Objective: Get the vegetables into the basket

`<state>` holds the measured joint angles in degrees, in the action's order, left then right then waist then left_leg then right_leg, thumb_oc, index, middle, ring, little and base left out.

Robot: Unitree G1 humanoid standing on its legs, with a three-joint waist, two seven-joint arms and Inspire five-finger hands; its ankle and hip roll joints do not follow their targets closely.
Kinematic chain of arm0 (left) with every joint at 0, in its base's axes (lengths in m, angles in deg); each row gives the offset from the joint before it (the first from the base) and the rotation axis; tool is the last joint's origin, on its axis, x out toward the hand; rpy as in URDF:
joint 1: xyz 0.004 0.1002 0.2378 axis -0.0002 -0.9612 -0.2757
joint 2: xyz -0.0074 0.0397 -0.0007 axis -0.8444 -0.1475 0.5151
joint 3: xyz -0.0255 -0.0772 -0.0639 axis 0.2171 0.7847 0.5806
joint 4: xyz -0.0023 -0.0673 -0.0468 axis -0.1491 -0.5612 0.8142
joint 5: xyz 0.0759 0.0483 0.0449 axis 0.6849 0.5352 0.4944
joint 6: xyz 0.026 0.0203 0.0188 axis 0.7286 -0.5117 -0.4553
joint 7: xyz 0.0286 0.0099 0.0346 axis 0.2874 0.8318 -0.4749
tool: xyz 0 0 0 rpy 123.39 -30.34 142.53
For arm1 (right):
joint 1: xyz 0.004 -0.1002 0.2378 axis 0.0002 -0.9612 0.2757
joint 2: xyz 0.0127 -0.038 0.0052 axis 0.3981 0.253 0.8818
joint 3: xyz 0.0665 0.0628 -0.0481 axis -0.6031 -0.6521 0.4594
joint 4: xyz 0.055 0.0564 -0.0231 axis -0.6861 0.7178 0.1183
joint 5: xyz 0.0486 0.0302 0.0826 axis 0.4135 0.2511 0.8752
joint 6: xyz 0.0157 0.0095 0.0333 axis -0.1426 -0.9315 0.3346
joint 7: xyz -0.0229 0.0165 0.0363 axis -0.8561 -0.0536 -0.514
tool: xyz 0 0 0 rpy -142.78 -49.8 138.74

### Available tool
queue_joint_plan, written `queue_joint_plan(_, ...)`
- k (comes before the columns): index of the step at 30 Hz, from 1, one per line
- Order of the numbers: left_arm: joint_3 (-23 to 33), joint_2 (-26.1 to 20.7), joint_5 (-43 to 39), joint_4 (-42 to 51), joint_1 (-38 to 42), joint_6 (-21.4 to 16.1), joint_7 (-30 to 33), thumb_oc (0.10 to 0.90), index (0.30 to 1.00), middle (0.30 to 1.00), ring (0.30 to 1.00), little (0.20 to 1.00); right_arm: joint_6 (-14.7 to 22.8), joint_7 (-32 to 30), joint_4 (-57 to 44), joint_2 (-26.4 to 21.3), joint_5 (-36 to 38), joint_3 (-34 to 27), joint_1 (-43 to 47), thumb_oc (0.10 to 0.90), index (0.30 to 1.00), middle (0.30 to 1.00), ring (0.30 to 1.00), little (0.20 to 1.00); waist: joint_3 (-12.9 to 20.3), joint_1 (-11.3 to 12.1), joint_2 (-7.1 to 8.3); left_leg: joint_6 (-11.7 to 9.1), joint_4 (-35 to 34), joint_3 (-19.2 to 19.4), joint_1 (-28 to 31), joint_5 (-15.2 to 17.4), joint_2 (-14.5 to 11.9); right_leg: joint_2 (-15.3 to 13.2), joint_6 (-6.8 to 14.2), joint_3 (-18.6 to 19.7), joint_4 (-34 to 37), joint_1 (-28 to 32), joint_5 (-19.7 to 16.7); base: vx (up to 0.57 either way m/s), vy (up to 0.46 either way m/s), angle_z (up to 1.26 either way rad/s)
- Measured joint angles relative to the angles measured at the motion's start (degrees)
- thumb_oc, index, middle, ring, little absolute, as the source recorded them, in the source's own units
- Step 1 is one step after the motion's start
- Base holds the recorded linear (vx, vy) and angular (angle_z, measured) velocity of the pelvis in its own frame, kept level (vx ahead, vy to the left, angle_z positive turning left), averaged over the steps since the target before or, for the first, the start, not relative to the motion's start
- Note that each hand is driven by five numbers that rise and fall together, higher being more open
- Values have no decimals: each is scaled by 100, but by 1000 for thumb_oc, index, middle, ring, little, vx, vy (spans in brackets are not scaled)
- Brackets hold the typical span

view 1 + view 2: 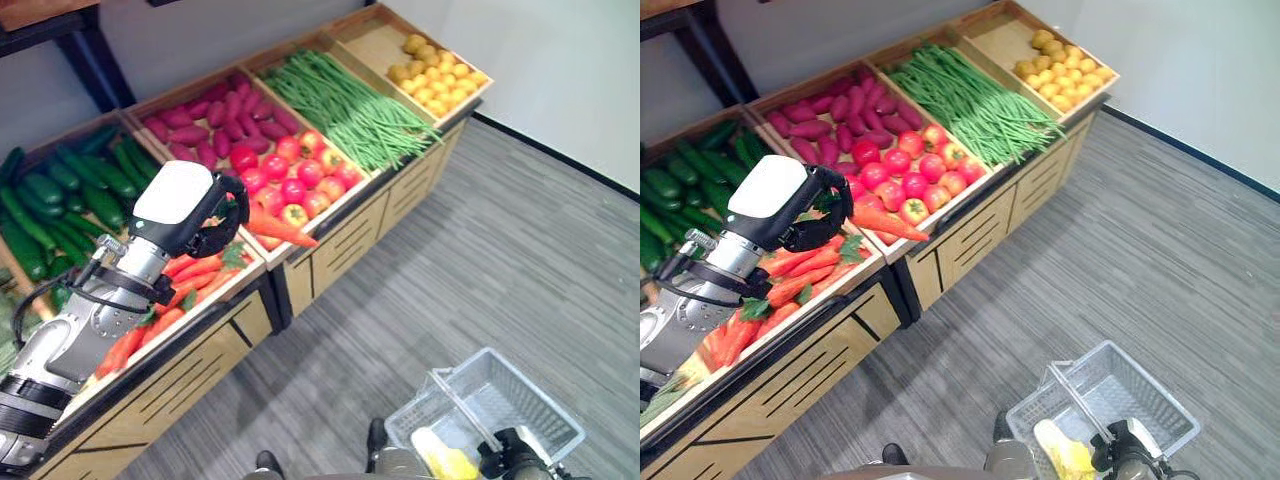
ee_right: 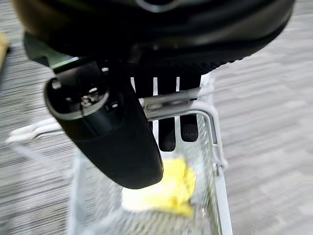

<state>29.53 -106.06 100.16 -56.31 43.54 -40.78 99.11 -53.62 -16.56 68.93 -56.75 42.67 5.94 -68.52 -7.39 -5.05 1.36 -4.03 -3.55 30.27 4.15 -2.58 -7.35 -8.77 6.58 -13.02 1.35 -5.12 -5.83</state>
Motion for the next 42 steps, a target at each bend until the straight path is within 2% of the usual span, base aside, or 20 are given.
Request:
queue_joint_plan(8, -291, 373, -218, -79, 170, 6, -47, 400, 300, 300, 300, 300, -46, -40, 68, -139, 41, -54, -80, 400, 300, 300, 300, 300, -12, -147, -355, -39, 241, -112, -155, -36, -205, 198, -153, 163, -3, -154, -71, -21, -171, -13)
queue_joint_plan(11, -458, 414, -221, -134, 284, 31, -49, 400, 300, 300, 300, 300, -18, -54, 52, -187, 43, -46, -31, 400, 300, 300, 300, 300, -44, -59, -360, -39, 513, -371, -174, -41, -264, 226, -208, 275, -9, -128, -3, -1, -46, -20)
queue_joint_plan(13, -463, 457, -223, -129, 268, 34, -46, 400, 300, 300, 300, 300, 13, -65, 64, -231, 47, -34, 118, 400, 300, 300, 300, 300, -78, 136, -322, -44, 923, -1090, -241, -50, -258, 244, -302, 574, -39, -114, -42, 15, 12, -69)
queue_joint_plan(14, -461, 478, -255, -133, 248, 29, -10, 400, 300, 300, 300, 300, 7, -79, 90, -257, 49, 43, 273, 400, 300, 300, 300, 300, -186, 274, -99, -121, 1636, -2352, -675, 214, -36, 126, -476, 959, -27, -157, -94, 42, 31, -146)
queue_joint_plan(15, -457, 358, -263, -90, 146, -60, 18, 400, 300, 300, 300, 300, 46, -148, 82, -337, 47, 81, 475, 400, 300, 300, 300, 300, -166, 546, -145, -296, 721, -3812, -610, 449, 241, 189, -478, 1373, 56, -325, -128, 37, 41, -140)
queue_joint_plan(18, -455, 359, -264, -70, 140, -101, 70, 400, 300, 300, 300, 300, 114, -149, 87, -340, 46, 194, 599, 400, 300, 300, 300, 300, -171, 525, -184, -255, 430, -4398, -902, 450, 374, 358, -450, 1604, 51, -385, -151, 34, 171, -90)
queue_joint_plan(19, -455, 340, -265, -54, 135, -97, 73, 400, 300, 300, 300, 300, 145, -155, 58, -342, 45, 208, 590, 400, 300, 300, 300, 300, -166, 522, -199, -150, 476, -4338, -896, 482, 436, 398, -381, 1672, 43, -395, -186, 2, 230, -73)
queue_joint_plan(20, -445, 309, -280, -41, 135, -97, 85, 400, 300, 300, 300, 300, 167, -178, 47, -309, 45, 230, 582, 400, 300, 300, 300, 300, -164, 515, -200, -104, 559, -4275, -887, 313, 463, 379, -343, 1718, 33, -392, -210, 2, 148, -72)
queue_joint_plan(22, -456, 279, -336, -34, 126, -96, 76, 400, 300, 300, 300, 300, 259, -182, -141, -230, 46, 264, 429, 400, 300, 300, 300, 300, -197, 378, 72, 161, 408, -3873, -740, 167, 715, 77, -178, 1662, 47, -393, -189, -67, 331, -53)
queue_joint_plan(23, -458, 255, -337, -36, 127, -94, 76, 400, 300, 300, 300, 300, 259, -185, -135, -186, 45, 268, 327, 400, 300, 300, 300, 300, -177, 303, 166, 204, 359, -3808, -712, 118, 824, -19, -148, 1647, 94, -393, -294, -93, 391, -44)
queue_joint_plan(24, -478, 209, -387, -66, 121, -66, 91, 400, 300, 300, 300, 300, 216, -194, -142, -121, 44, 236, 354, 400, 300, 300, 300, 300, -189, 300, 257, 295, 376, -3633, -683, 134, 917, -178, 95, 1738, 6, -443, -475, -75, 249, -41)
queue_joint_plan(30, -582, 149, -418, -98, 112, -46, 56, 400, 300, 300, 300, 300, 147, -165, -217, 8, 39, 274, 376, 400, 300, 300, 300, 300, -185, 206, 341, 534, 440, -2894, -624, 309, 1261, -423, 289, 2000, 7, -698, -688, -105, 181, -60)
queue_joint_plan(32, -583, 102, -419, -90, 81, -64, 30, 400, 300, 300, 300, 300, 137, -114, -260, 47, 30, 305, 358, 400, 300, 300, 300, 300, -204, 270, 392, 588, 475, -2607, -536, 373, 1284, -394, 270, 1847, 19, -793, -854, -182, 69, -70)
queue_joint_plan(34, -523, 13, -422, -65, 74, -65, 30, 400, 300, 300, 300, 300, 93, -114, -314, 67, 28, 339, 407, 400, 300, 300, 300, 300, -246, 324, 372, 673, 679, -2342, -681, 450, 1163, -305, 272, 1405, 166, -911, -1374, -140, 51, -76)
queue_joint_plan(35, -397, 61, -420, -57, 75, -68, 17, 400, 300, 300, 300, 300, 88, -104, -303, 57, -7, 399, 482, 400, 300, 300, 300, 300, -329, 388, 223, 693, 587, -2199, -675, 379, 890, -213, 134, 302, -78, -1006, -1167, -124, 46, -64)
queue_joint_plan(36, -387, 145, -421, -56, 67, -65, 14, 400, 300, 300, 300, 300, 32, -109, -247, 51, -15, 387, 464, 400, 300, 300, 300, 300, -357, 442, 117, 679, 533, -2187, -612, 329, 756, -290, 144, -107, -676, -944, -674, -94, 36, -56)
queue_joint_plan(37, -387, 132, -421, -51, 65, -73, -2, 400, 300, 300, 300, 300, -34, -124, -174, 27, -15, 344, 445, 400, 300, 300, 300, 300, -365, 546, 90, 656, 510, -2141, -554, 315, 673, -384, 179, -169, -1030, -795, -400, -51, 20, -30)
queue_joint_plan(38, -377, 123, -424, -56, 68, -65, -13, 400, 300, 300, 300, 300, -42, -120, -182, -23, -29, 357, 398, 400, 300, 300, 300, 300, -374, 615, 79, 651, 511, -2062, -512, 313, 625, -457, 256, -92, -1344, -690, 21, -46, -22, -39)
queue_joint_plan(39, -378, 81, -427, -60, 66, -47, -15, 400, 300, 300, 300, 300, -38, -127, -194, -61, -63, 353, 355, 400, 300, 300, 300, 300, -369, 711, 86, 646, 490, -2008, -464, 310, 592, -521, 333, 89, -1465, -548, 225, -13, -55, -31)
queue_joint_plan(42, -344, -5, -432, -57, 65, 17, -72, 400, 300, 300, 300, 300, -17, -125, -358, -172, -67, 374, 330, 400, 300, 300, 300, 300, -354, 786, 124, 468, 376, -1916, -357, 208, 583, -628, 429, 323, -790, 98, 510, -2, -102, -20)
